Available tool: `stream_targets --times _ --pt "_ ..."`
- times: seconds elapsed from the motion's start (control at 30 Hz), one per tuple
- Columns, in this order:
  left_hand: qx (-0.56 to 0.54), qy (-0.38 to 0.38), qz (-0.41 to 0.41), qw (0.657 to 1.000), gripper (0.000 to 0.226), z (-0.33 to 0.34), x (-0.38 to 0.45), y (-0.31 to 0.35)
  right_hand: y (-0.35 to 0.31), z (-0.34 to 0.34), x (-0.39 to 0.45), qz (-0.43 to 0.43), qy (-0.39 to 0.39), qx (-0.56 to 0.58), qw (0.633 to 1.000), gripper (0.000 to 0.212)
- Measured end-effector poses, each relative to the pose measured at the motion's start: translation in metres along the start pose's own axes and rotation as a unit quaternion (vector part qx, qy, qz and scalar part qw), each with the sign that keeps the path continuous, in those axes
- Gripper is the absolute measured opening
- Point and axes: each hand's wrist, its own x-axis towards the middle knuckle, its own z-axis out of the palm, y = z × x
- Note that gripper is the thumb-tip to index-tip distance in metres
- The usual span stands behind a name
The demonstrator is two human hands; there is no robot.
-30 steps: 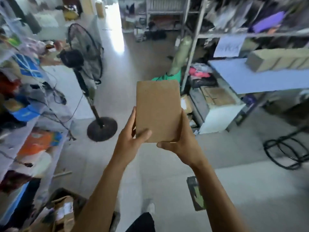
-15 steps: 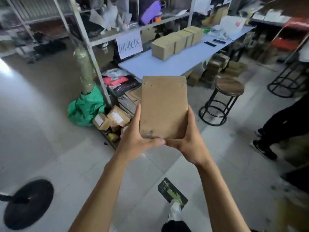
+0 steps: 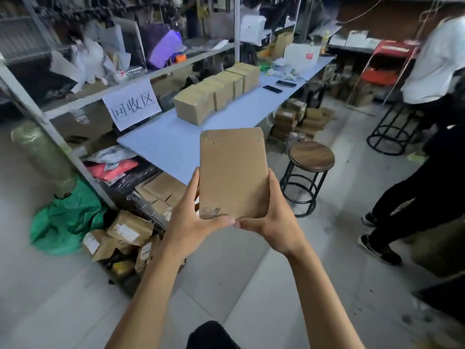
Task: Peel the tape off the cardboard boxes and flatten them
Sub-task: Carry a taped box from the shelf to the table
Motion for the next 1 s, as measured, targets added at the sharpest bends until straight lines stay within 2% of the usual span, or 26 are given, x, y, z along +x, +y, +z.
stream_targets --times 0.2,0.3,0.47,0.63,0.8,0.93,1.0 --pt "-0.004 -0.019 -0.024 1.000 0.132 0.031 0.108 -0.020 0.049 -0.036 0.097 0.048 0.002 0.009 0.999 0.102" --pt "-0.016 -0.025 -0.023 0.999 0.131 0.042 0.174 -0.032 0.066 -0.055 0.159 0.059 0.000 -0.033 0.998 0.104" --pt "-0.023 -0.028 -0.028 0.999 0.129 0.052 0.294 -0.031 0.072 -0.094 0.274 0.063 -0.001 -0.098 0.993 0.103" --pt "-0.006 -0.057 -0.009 0.998 0.127 0.069 0.409 -0.015 0.081 -0.132 0.363 0.054 0.041 -0.080 0.994 0.104" --pt "-0.003 -0.095 -0.014 0.995 0.128 0.116 0.496 -0.015 0.109 -0.190 0.427 0.066 0.066 -0.082 0.992 0.099" --pt "0.005 -0.112 -0.016 0.994 0.133 0.166 0.573 -0.019 0.139 -0.247 0.491 0.077 0.067 -0.093 0.990 0.108" --pt "0.014 -0.116 -0.012 0.993 0.127 0.191 0.613 -0.012 0.151 -0.280 0.524 0.080 0.072 -0.099 0.989 0.111"
